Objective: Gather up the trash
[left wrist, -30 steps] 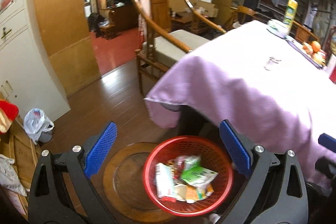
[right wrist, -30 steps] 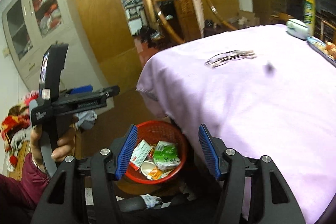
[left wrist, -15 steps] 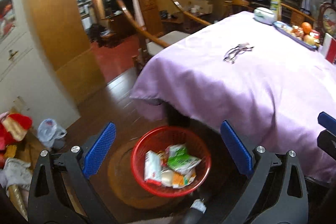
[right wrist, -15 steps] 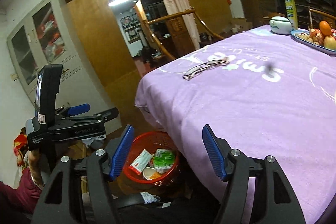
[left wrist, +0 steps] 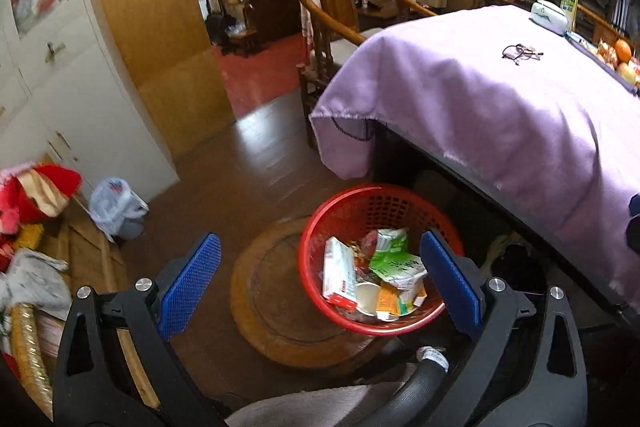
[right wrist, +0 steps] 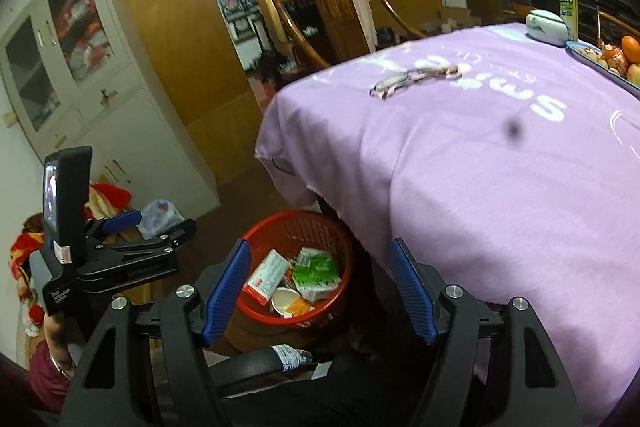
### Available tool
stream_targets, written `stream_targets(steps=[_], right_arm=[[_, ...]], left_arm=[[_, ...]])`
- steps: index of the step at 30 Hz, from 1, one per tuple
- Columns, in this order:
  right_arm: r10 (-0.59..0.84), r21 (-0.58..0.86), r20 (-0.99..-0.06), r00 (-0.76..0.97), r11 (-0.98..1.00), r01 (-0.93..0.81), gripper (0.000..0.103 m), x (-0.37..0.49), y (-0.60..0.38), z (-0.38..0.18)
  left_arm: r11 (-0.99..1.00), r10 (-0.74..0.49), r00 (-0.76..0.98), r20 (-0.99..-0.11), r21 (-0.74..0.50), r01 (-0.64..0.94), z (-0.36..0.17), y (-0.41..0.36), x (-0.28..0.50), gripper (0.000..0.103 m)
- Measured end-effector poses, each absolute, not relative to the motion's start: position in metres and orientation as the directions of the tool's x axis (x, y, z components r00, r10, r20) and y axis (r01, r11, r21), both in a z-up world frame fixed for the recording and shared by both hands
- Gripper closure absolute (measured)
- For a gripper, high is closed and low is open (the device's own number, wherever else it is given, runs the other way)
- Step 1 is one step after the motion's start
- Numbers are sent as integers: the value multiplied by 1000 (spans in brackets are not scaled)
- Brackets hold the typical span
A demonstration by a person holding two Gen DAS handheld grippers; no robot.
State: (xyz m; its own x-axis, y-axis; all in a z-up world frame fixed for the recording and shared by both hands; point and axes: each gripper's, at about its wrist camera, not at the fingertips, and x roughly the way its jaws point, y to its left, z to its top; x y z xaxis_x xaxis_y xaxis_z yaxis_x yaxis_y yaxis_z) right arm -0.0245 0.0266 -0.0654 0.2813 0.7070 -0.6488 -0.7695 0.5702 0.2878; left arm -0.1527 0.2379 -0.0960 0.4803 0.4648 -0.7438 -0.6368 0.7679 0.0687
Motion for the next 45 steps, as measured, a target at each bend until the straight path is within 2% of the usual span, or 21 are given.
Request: stream_targets(steps=[4,8,13,25,39,45], right_arm=[[655,261,-710,259,586,-767,32,-25,48,-82],[589,226,-775,229,597,-770,32,-22,70,-101],[505,172,-835,218,615,-769,32,-16,93,-122],[470,84,-848,245,574,-814,32,-27,123,-137],[507,111,-813,285,617,-779,32,-24,97,-125],[481,86,-826,294,622,-779,32,-27,96,-127]], left_arm=[[760,408,473,-781,4,-650,-113,254,-151,7],[726,456,407,-792,67,-685,-131,262,-148,7],[712,417,350,-839,61,-700,-158,277,-144,7],[680,410,268,-872,96,-727,-185,291,-141,7],[707,448,317,-836,114,-698,-164,267,-137,7],[709,454,334,-826,108,-696,-157,262,-138,7]])
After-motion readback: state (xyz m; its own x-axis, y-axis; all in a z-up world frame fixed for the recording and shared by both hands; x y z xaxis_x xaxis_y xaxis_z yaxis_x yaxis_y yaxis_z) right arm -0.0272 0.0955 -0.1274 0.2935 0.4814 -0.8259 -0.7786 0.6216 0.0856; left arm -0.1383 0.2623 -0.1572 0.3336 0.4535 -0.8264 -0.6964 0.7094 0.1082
